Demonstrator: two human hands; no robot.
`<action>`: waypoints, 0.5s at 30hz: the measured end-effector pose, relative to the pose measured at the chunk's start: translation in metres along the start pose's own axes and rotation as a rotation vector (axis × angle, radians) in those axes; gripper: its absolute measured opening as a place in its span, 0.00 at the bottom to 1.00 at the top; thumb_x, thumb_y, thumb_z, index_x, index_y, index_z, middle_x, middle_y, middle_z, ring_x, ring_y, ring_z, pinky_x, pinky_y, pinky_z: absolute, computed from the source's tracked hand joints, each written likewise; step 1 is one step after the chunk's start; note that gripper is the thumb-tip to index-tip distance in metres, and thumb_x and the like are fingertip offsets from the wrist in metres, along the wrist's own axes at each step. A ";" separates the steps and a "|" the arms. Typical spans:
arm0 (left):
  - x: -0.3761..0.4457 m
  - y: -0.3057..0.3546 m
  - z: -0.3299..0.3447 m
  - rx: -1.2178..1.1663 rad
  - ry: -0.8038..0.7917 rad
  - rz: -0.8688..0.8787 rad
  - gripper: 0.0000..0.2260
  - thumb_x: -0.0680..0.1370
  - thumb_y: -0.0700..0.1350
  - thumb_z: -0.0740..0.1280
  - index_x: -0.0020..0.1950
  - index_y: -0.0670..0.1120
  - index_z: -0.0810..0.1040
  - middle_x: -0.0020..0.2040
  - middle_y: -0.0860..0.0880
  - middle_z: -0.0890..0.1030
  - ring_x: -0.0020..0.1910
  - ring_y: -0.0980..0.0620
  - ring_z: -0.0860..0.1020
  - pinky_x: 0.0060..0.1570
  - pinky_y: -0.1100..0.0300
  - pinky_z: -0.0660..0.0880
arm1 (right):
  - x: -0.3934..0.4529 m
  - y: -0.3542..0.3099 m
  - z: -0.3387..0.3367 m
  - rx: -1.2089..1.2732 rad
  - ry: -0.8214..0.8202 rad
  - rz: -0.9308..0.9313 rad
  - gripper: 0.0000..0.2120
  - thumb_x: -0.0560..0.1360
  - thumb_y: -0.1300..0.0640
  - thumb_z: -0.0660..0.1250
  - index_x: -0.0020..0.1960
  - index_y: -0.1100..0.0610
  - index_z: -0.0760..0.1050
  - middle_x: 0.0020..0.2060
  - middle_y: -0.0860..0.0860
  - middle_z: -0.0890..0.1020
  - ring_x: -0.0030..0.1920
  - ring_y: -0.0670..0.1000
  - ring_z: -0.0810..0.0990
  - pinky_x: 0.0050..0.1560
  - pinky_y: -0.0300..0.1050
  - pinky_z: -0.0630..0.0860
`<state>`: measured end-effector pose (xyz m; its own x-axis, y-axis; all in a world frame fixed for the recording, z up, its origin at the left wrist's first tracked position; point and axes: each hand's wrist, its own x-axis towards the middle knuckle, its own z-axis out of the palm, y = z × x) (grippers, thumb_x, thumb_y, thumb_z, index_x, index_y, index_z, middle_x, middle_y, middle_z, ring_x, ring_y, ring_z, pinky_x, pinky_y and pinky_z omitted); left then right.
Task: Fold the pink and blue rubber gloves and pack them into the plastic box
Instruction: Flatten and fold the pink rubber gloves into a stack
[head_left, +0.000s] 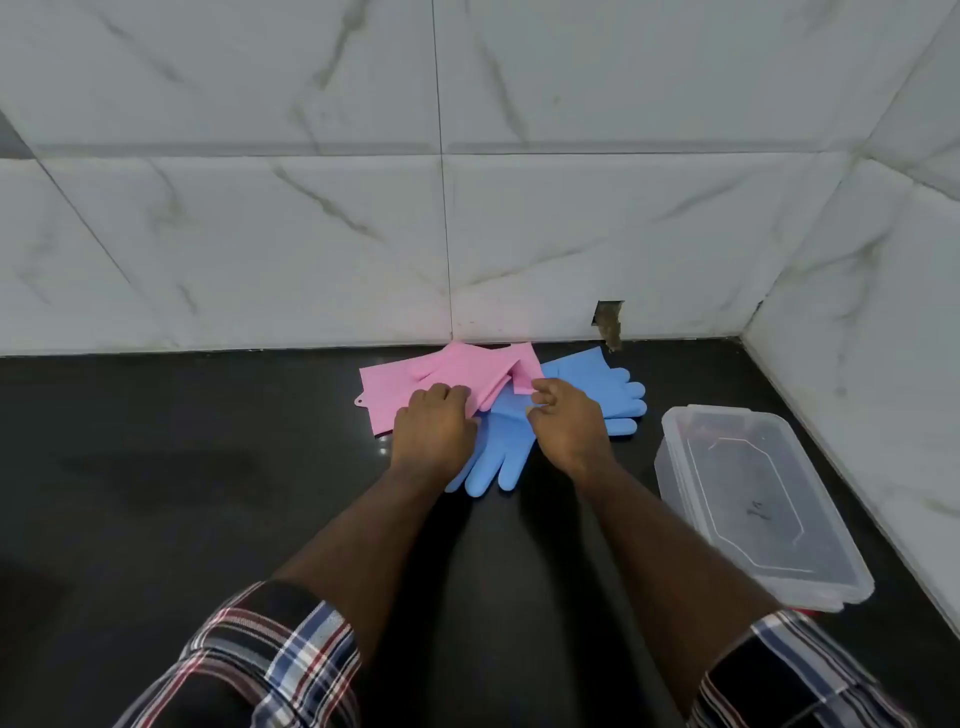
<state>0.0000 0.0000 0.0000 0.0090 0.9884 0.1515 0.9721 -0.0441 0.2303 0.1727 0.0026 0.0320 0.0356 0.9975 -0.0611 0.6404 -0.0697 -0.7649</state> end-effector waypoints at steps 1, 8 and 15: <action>0.003 0.000 0.000 0.009 -0.038 -0.008 0.18 0.80 0.51 0.65 0.68 0.47 0.75 0.62 0.45 0.78 0.59 0.42 0.75 0.54 0.49 0.73 | 0.005 0.000 0.001 0.010 0.011 -0.002 0.18 0.78 0.61 0.65 0.68 0.55 0.74 0.60 0.51 0.81 0.58 0.49 0.79 0.61 0.41 0.71; 0.020 -0.004 -0.017 -0.145 0.094 -0.043 0.12 0.78 0.43 0.60 0.57 0.44 0.80 0.52 0.44 0.81 0.51 0.39 0.79 0.47 0.47 0.76 | 0.011 -0.005 0.016 0.389 -0.068 0.115 0.12 0.77 0.53 0.68 0.58 0.56 0.80 0.49 0.50 0.85 0.47 0.49 0.85 0.55 0.48 0.81; -0.020 0.005 -0.043 -0.275 -0.192 0.298 0.18 0.76 0.59 0.53 0.36 0.53 0.77 0.34 0.54 0.81 0.36 0.52 0.78 0.40 0.53 0.76 | 0.017 -0.023 0.012 1.036 -0.146 0.435 0.18 0.74 0.61 0.71 0.63 0.61 0.77 0.53 0.59 0.84 0.54 0.62 0.83 0.54 0.62 0.80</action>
<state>-0.0055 -0.0267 0.0395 0.3477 0.9346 0.0750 0.8223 -0.3424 0.4546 0.1494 0.0208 0.0404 -0.0333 0.8801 -0.4736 -0.3506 -0.4540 -0.8191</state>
